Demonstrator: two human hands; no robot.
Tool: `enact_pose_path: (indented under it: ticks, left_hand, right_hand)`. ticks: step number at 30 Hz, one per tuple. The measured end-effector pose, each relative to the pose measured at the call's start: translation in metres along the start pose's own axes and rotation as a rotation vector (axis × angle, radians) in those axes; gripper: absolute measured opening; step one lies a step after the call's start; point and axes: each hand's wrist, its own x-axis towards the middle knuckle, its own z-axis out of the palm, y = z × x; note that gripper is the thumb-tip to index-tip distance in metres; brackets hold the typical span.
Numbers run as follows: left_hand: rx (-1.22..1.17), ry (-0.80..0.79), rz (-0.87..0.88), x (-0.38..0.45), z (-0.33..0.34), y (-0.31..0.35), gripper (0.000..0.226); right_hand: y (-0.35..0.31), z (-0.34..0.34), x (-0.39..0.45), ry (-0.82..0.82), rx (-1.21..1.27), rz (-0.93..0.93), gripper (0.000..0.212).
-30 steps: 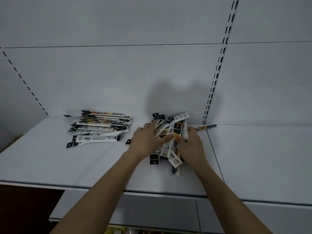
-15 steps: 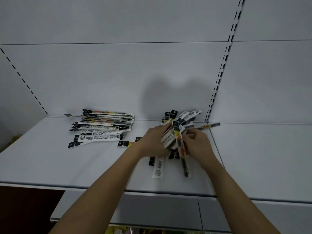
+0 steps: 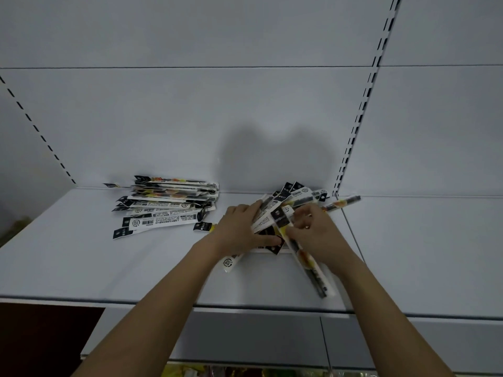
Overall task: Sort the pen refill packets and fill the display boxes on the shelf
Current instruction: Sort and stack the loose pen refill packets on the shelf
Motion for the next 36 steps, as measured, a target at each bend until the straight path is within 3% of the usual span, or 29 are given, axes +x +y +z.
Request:
enact_pose_path:
  ticks: [5,7,12,14,15,18,21,24,27,29,32,36]
  left_hand:
    - [0.020,0.055,0.044,0.003,0.000,0.002,0.069]
    - [0.030,0.023,0.061,0.004,-0.003,0.000,0.065]
    - [-0.121,-0.082,0.067,-0.001,-0.018,-0.004,0.096]
    - [-0.306,-0.197,0.063,-0.011,-0.026,-0.005,0.109]
    - [-0.401,-0.222,0.062,-0.016,-0.030,-0.004,0.113]
    - [-0.380,-0.081,0.095,-0.025,-0.035,0.006,0.114]
    - [-0.029,-0.005,0.093,-0.012,-0.018,0.022,0.119]
    - [0.182,-0.099,0.065,0.002,0.007,0.035,0.123]
    - [0.241,-0.081,0.065,0.010,0.013,0.033,0.114]
    - [0.258,-0.020,0.098,0.015,0.009,0.026,0.094]
    - [0.231,0.035,0.103,0.025,0.002,0.014,0.074]
    - [0.250,0.025,0.085,0.029,-0.008,0.005,0.063]
  right_hand:
    - [-0.007,-0.015,0.003,0.318,0.358,-0.062,0.053]
    - [-0.011,-0.016,0.002,0.351,0.529,-0.099,0.059]
    - [-0.014,-0.009,0.010,0.397,0.728,0.008,0.043]
    - [-0.004,-0.005,0.015,0.426,0.567,0.034,0.032]
    - [0.002,-0.002,0.018,0.446,0.354,0.029,0.026]
    - [0.014,0.008,0.021,0.396,-0.187,-0.090,0.018]
    - [0.012,0.012,0.019,0.358,-0.349,-0.148,0.030]
    - [0.008,0.006,0.016,0.530,-0.396,-0.207,0.026]
    - [0.011,-0.010,0.011,0.664,-0.387,-0.199,0.021]
    - [0.019,-0.021,0.011,0.600,-0.386,-0.095,0.021]
    - [0.025,-0.028,0.008,0.300,-0.356,0.107,0.030]
    - [0.016,-0.021,-0.002,0.107,-0.401,0.095,0.043]
